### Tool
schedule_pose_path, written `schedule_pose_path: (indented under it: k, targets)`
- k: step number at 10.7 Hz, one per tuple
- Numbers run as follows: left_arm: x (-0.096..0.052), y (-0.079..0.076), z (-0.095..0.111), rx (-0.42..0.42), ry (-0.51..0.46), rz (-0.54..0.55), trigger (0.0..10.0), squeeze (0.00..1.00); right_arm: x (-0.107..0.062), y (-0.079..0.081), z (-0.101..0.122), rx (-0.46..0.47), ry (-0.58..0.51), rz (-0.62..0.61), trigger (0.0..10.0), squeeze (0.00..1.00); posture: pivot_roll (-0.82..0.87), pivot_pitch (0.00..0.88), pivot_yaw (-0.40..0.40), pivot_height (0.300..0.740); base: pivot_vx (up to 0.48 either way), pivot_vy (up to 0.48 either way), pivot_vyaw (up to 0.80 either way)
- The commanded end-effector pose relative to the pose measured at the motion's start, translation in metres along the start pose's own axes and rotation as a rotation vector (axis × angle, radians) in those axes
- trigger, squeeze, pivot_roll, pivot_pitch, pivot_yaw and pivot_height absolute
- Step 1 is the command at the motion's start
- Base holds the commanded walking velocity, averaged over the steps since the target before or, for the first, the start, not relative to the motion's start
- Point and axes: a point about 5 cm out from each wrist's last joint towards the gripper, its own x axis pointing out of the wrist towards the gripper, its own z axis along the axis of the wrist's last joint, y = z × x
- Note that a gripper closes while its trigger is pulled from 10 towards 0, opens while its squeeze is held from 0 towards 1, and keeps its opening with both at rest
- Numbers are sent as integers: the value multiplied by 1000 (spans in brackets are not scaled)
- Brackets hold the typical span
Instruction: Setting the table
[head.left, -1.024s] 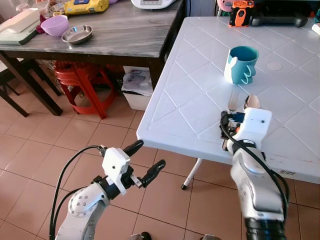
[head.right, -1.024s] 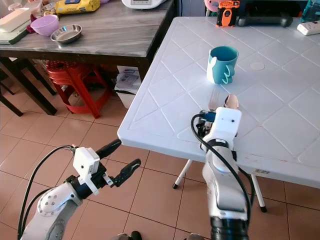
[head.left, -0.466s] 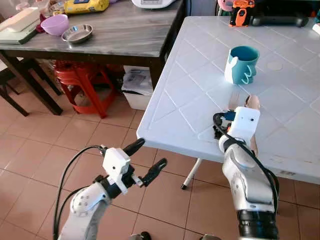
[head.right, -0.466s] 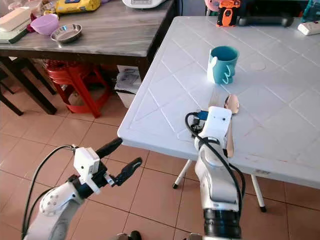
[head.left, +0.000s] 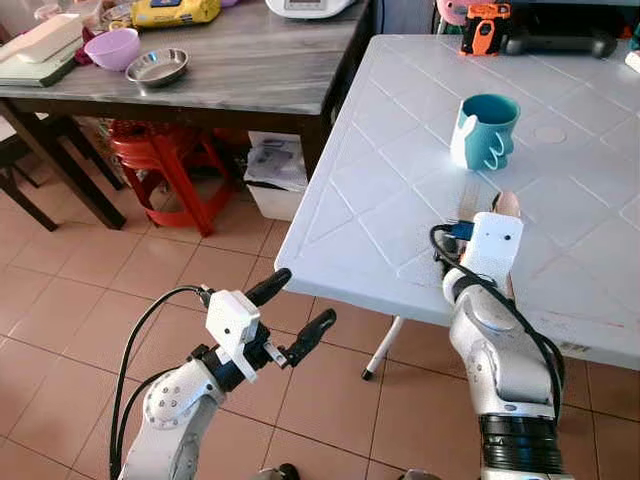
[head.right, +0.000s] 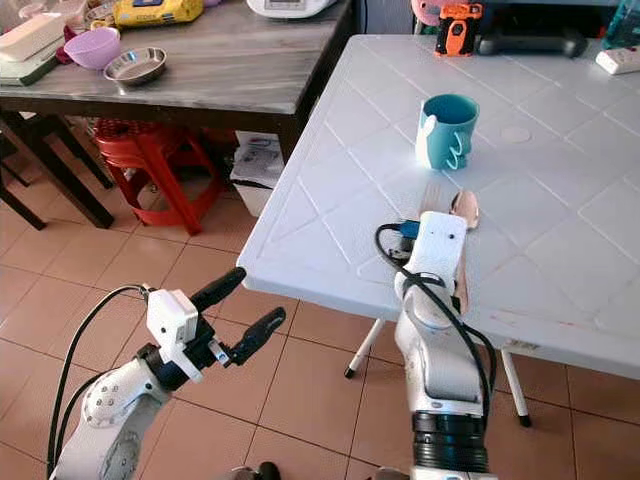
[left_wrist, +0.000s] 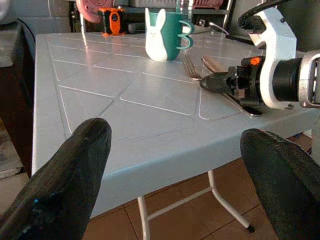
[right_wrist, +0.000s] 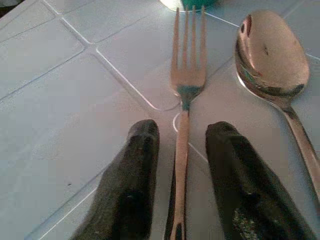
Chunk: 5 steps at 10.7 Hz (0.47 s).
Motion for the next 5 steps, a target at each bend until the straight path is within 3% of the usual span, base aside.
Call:
schedule_pose_path:
  k: [1,5]
  targets:
    - [0,2,7,7,-16,10,10000,0,-2,-10,-31,-10,155,-47,0,0,-84,169,119,740,0,0,0]
    - [7,-1,19,-10,-54,-4,10000,0,-3,-13,-38,20,190,-59,0,0,-84,170,123,740,0,0,0]
